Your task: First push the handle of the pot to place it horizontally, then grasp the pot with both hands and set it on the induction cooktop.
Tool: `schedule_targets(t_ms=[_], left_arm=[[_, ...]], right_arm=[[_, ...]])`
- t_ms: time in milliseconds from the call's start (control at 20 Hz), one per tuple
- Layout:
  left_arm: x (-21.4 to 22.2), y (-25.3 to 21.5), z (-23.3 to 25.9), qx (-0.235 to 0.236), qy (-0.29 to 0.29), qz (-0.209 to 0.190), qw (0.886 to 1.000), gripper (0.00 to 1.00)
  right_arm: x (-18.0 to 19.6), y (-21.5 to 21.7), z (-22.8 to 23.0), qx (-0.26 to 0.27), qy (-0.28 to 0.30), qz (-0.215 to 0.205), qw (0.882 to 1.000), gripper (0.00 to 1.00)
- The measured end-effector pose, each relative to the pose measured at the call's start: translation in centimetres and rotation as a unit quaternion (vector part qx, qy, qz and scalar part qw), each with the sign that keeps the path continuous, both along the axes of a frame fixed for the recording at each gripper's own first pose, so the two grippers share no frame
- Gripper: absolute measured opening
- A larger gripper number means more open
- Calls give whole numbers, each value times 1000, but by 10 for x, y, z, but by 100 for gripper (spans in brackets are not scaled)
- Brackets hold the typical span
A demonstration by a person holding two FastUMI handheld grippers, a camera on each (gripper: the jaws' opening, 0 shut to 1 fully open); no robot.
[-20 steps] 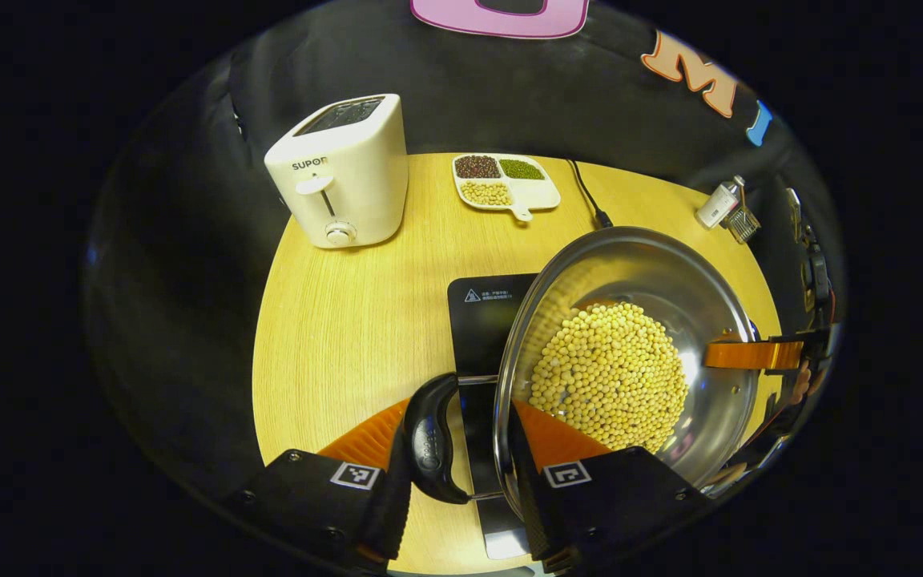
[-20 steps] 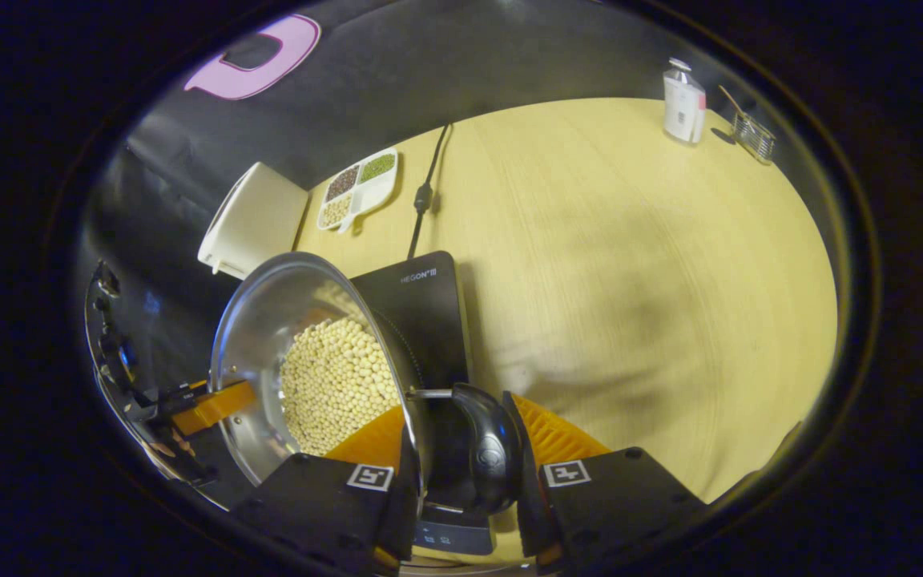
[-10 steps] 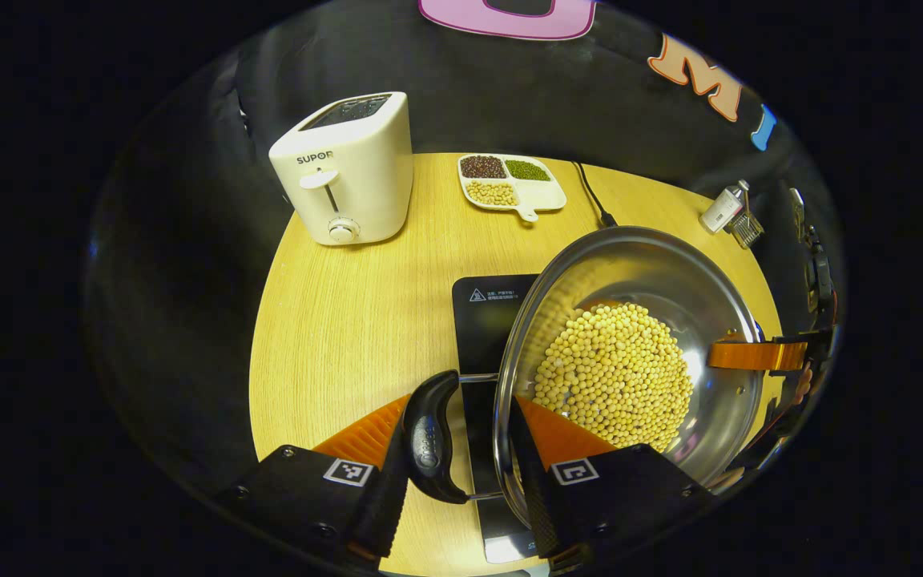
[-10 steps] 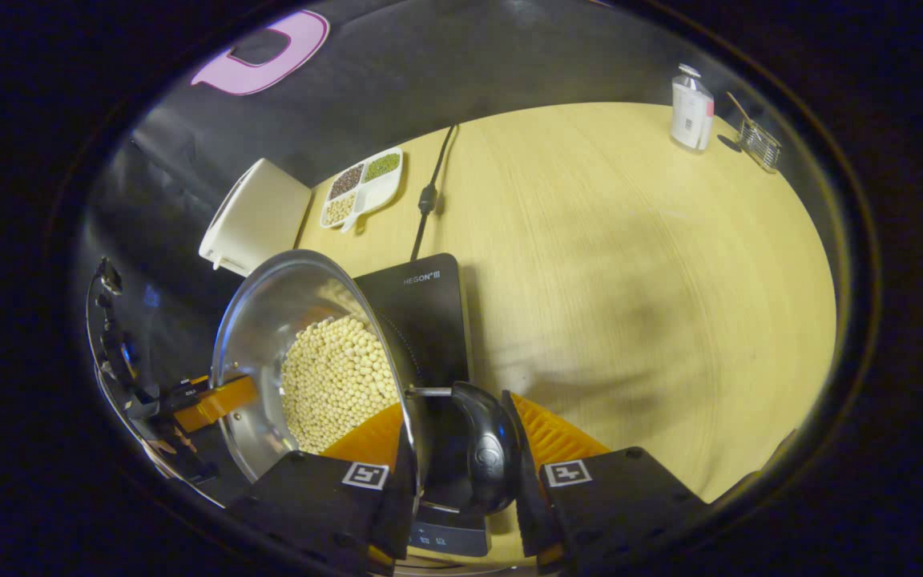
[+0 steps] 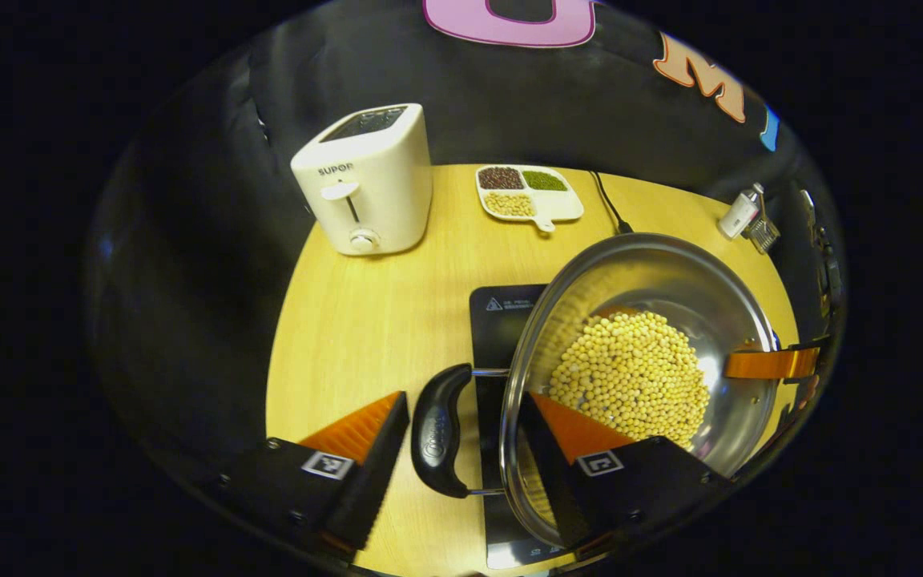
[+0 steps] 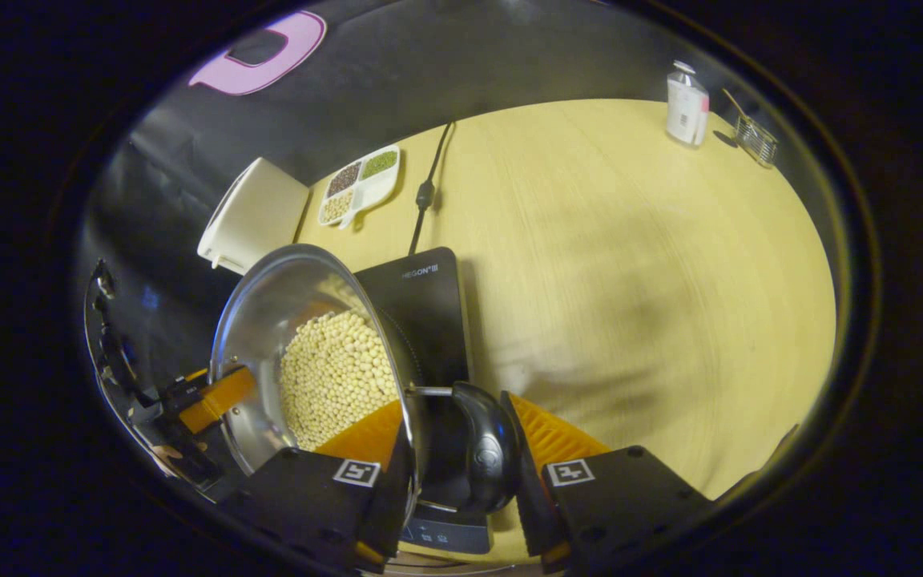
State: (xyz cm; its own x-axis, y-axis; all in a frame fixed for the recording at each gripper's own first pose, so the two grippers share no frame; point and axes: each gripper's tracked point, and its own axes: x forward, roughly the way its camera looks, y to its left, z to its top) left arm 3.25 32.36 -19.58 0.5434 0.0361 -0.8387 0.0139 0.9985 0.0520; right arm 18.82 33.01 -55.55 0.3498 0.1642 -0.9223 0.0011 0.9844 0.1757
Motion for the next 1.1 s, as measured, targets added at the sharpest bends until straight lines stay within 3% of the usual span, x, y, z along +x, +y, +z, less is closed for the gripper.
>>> schedule_targets(t_ms=[50,150,200,350,400,450,500,550,600,650,700,750,800,850,1000,1050,1100], left_arm=[[4,-2,3,-4,-19,2,1000,100],[8,-12,19,-12,-52,1,999,99],[8,-13,26,-9,-62,2,998,99],[1,-21,38,-4,-65,9,998,98],[-5,-27,40,-8,-58,13,998,99],[-9,-33,42,-15,-52,16,998,98],[-13,-38,46,-20,-47,20,998,99],[-18,-44,51,-23,-45,21,998,99],[-19,-51,57,-27,-50,19,998,99],[-20,-58,65,-32,-59,15,998,99],[-20,-67,74,-35,-69,10,997,99],[-21,-76,82,-37,-78,4,996,99],[-25,-87,92,-38,-86,0,996,99],[-26,-96,101,-38,-96,-1,995,99],[-35,-127,128,-32,-120,-2,992,99],[-38,-137,137,-26,-131,0,991,99],[-42,-146,143,-20,-135,4,991,99]], right_arm=[[0,1,7,10,-10,-3,1000,74],[5,-2,26,23,-39,-5,999,99],[7,-5,36,26,-55,-7,998,94],[5,-26,63,18,-96,-12,995,94],[4,-34,72,14,-108,-13,994,100],[2,-43,81,9,-120,-17,993,93],[1,-51,91,5,-132,-22,991,92],[-1,-58,100,1,-144,-25,989,93],[-4,-64,110,-2,-155,-26,987,100],[-6,-70,120,-7,-168,-26,985,93],[-7,-77,130,-13,-179,-23,983,100],[-8,-84,139,-18,-190,-19,981,92],[-10,-91,147,-21,-198,-15,980,100],[-12,-97,158,-20,-208,-11,978,93],[-13,-120,189,-19,-241,9,970,92],[-15,-129,201,-20,-252,19,967,100],[-16,-137,213,-21,-262,31,964,100]])
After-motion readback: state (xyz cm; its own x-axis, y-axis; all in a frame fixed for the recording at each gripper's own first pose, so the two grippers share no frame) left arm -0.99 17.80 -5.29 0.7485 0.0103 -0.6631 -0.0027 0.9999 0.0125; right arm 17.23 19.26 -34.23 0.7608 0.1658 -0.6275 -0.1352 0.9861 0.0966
